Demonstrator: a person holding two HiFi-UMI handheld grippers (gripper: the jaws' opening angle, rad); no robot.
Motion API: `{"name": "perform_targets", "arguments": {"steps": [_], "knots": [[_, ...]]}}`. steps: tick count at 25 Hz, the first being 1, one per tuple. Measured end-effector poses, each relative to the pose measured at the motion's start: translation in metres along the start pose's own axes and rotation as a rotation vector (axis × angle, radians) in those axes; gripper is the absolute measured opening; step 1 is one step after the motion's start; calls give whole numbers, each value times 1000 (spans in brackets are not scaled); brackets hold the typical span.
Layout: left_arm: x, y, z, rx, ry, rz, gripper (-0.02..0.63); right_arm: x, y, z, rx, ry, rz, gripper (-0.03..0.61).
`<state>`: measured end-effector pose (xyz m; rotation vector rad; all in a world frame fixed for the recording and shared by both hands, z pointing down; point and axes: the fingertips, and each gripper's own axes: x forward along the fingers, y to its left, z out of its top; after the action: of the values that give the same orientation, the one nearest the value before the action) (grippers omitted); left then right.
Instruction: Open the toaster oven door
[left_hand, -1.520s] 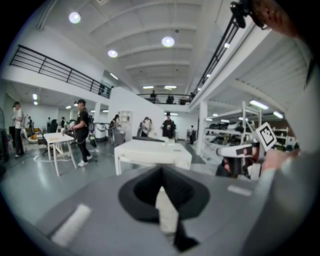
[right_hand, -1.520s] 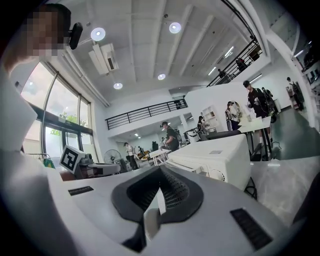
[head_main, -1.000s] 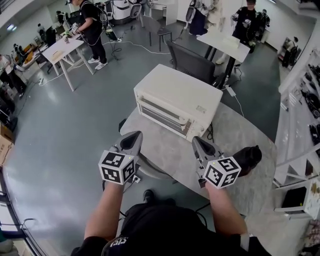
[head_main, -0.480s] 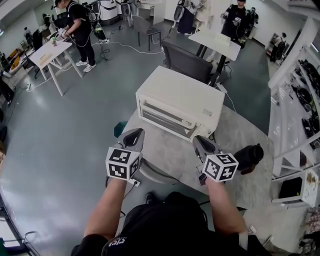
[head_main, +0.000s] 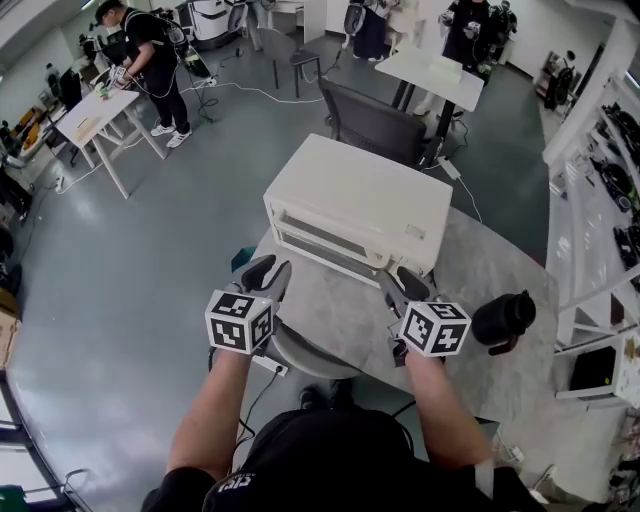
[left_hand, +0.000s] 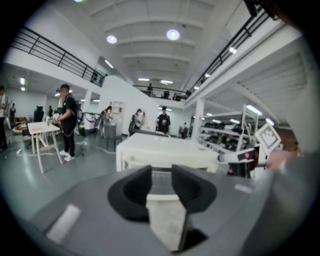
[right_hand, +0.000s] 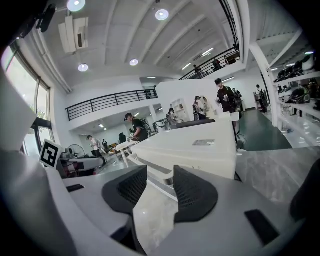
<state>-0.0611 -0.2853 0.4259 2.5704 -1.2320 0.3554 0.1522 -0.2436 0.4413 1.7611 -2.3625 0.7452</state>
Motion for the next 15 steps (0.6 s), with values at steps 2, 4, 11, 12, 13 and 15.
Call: {"name": "perform_targets", "arguments": {"steps": [2,4,11,12,13,15], "knots": [[9,0,0,-3,7,-3,135,7,-6,-3,24,11,2,158],[16,-1,-2,-9,11,-5,137,13,-11,-6,55,25,7,158],[35,6,-12,-30,34,0,143,28,-22,-12,89,68,-4,156],[37,7,-13,-33,34,1,143,30,-24,-12,92,72,-8,158],[39,8,-13,-37,35,2,143,32,-25,-12,97,77,-11,156],[43,8,-15,-44,37,1,143,36,-26,-13,120,86,-13,151]]}}
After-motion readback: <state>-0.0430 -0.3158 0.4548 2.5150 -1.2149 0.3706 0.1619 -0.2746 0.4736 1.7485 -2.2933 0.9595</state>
